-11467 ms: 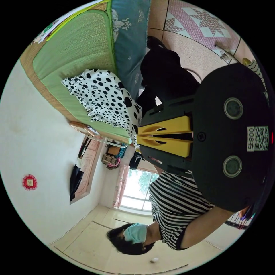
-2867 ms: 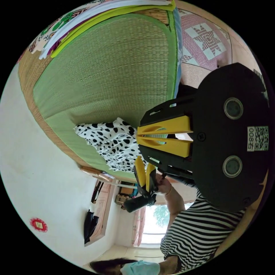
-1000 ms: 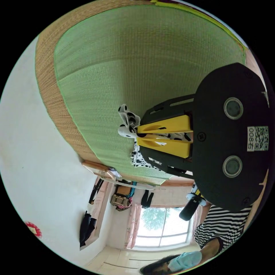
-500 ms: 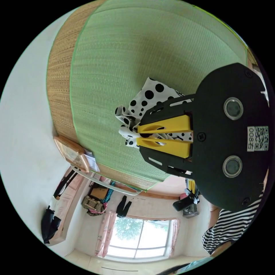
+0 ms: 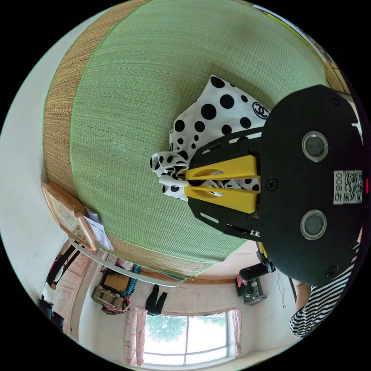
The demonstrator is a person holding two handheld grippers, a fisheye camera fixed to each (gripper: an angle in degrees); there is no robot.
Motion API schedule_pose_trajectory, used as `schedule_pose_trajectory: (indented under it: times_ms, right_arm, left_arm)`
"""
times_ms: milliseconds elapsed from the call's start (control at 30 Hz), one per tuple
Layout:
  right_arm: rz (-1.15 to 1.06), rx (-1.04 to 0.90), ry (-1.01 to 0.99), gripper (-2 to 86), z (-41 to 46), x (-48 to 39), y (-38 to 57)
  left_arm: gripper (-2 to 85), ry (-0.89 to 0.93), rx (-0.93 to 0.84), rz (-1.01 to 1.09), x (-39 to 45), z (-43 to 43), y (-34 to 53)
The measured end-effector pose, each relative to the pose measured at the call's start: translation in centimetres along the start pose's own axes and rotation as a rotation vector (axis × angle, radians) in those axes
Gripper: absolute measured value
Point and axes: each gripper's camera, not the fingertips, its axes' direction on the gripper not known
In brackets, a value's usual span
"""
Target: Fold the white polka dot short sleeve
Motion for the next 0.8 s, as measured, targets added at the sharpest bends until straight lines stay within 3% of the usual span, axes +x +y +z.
schedule_pose_trajectory:
  times_ms: [367, 800]
  right_arm:
    - [-0.036, -0.038, 0.027, 5.4, 7.0, -0.6, -3.7]
    - [-0.107, 0.039, -0.004, 7.2, 8.2, 0.2, -3.3]
  left_arm:
    - [2.1, -0.019, -0.003, -0.029, -3.3, -5.2, -2.2]
    - [1.9, -0.054, -0.023, 0.018, -3.4, -10.4, -3.2]
